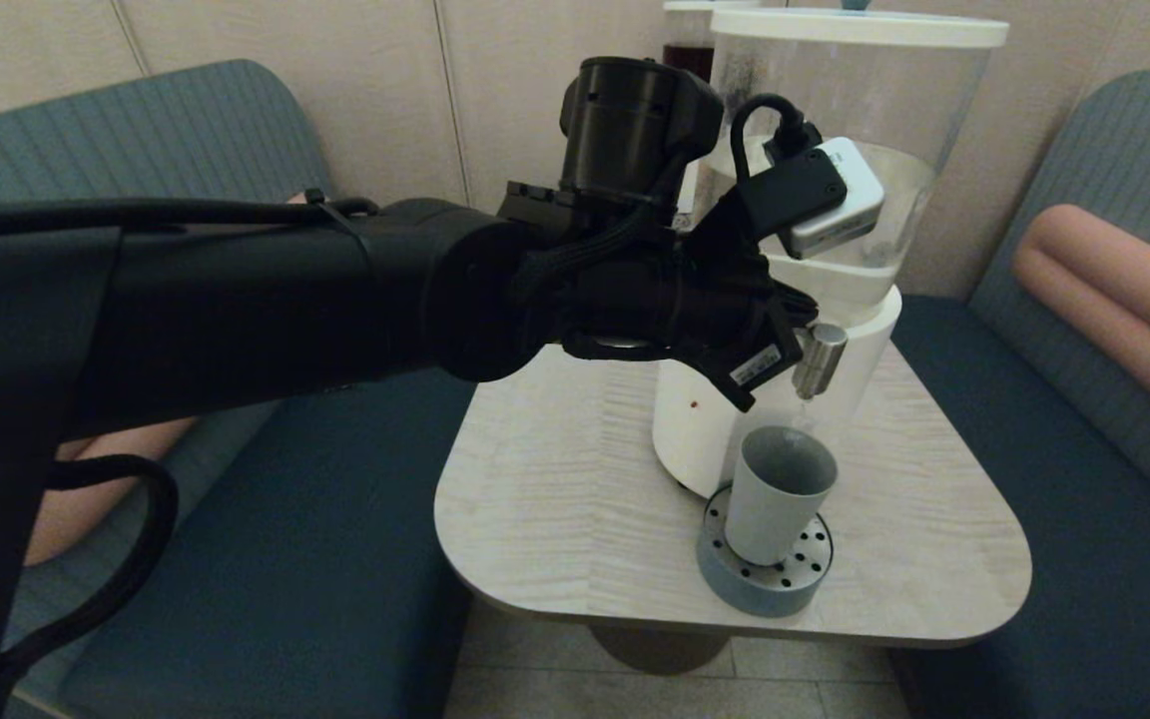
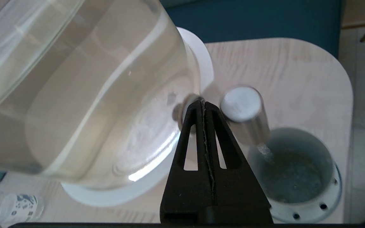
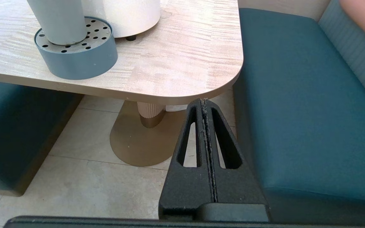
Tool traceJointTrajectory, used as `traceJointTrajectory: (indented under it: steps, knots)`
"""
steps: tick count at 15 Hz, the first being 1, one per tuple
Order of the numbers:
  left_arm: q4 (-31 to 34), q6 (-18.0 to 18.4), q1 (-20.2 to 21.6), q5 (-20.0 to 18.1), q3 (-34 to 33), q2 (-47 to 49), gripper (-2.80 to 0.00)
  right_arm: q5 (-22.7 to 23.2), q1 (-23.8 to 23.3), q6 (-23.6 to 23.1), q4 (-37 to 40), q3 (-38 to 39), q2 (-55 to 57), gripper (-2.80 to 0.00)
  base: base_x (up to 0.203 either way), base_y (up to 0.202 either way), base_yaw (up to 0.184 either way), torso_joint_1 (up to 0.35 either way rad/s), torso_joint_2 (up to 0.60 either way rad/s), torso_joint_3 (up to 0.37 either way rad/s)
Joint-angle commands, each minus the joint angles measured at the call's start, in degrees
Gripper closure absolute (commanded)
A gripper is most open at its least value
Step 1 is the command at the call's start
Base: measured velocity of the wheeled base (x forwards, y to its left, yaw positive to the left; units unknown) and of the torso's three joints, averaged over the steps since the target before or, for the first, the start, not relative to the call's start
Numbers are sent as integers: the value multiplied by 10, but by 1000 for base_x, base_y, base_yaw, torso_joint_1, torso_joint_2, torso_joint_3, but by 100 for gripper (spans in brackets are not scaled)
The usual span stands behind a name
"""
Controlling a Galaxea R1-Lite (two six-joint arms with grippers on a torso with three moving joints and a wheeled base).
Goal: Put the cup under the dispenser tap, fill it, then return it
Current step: Turn off the faucet
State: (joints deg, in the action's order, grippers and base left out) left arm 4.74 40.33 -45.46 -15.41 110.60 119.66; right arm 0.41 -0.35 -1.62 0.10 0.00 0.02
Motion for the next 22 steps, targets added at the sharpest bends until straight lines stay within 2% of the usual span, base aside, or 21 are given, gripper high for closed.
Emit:
traceJointTrajectory:
  steps: [1,5,9,22]
  knots:
    - [5,2,1,0,-6,-22,0,0,0,0,0,1,0,0,0,0,0,0,0,0]
    - [13,0,2,-1,-29,-48,0,0,0,0,0,1,0,0,0,0,0,0,0,0]
    - [3,0,1,-3,-87,-64,0,0,0,0,0,1,1,0,0,0,0,0,0,0]
    - [-17,1,2,-7,-53,-23,0,0,0,0,0,1,0,0,0,0,0,0,0,0]
